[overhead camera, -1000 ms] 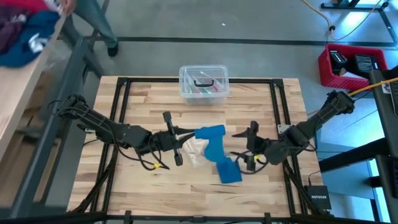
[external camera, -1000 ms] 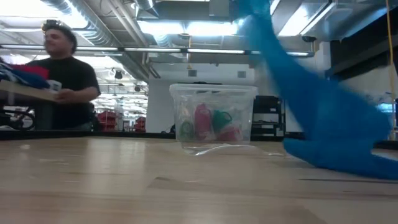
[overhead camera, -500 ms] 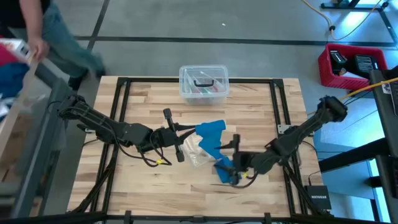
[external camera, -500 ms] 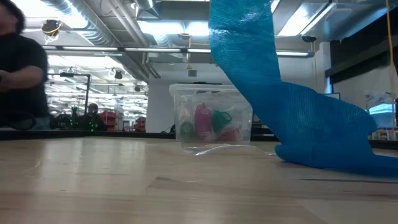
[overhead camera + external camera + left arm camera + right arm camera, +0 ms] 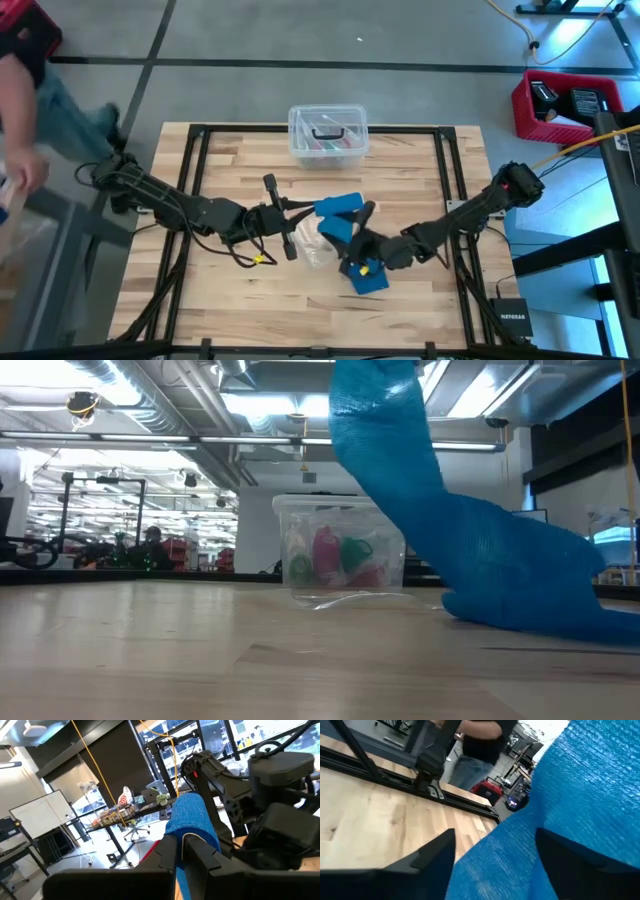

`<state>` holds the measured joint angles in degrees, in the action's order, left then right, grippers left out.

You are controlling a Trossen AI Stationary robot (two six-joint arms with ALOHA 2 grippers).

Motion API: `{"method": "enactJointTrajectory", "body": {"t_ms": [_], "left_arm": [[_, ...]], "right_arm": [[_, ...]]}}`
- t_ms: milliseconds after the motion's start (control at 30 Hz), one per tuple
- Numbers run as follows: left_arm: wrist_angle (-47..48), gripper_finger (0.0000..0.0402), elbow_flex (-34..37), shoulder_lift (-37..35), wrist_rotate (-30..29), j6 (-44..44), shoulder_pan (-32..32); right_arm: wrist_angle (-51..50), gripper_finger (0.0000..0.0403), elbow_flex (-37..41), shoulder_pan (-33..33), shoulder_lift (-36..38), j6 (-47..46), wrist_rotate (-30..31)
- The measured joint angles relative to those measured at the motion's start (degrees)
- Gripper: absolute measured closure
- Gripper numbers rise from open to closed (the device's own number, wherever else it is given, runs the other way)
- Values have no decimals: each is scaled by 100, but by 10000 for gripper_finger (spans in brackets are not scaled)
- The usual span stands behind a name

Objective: Roll bandage
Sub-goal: Roll the blue bandage

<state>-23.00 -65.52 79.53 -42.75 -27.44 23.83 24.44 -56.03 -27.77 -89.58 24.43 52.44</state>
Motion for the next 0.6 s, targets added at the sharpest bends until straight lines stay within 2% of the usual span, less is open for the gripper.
{"method": "enactJointTrajectory", "body": {"t_ms": [333, 467, 600], "left_arm": [[11, 389, 0, 0, 14, 0, 7], [13, 389, 0, 0, 16, 2, 7], [13, 389, 0, 0, 16, 0, 7]], "right_arm": [[293, 262, -35, 273, 0, 147, -214], [282, 286, -114, 263, 0, 155, -351], [86, 289, -322, 262, 0, 155, -250]]}}
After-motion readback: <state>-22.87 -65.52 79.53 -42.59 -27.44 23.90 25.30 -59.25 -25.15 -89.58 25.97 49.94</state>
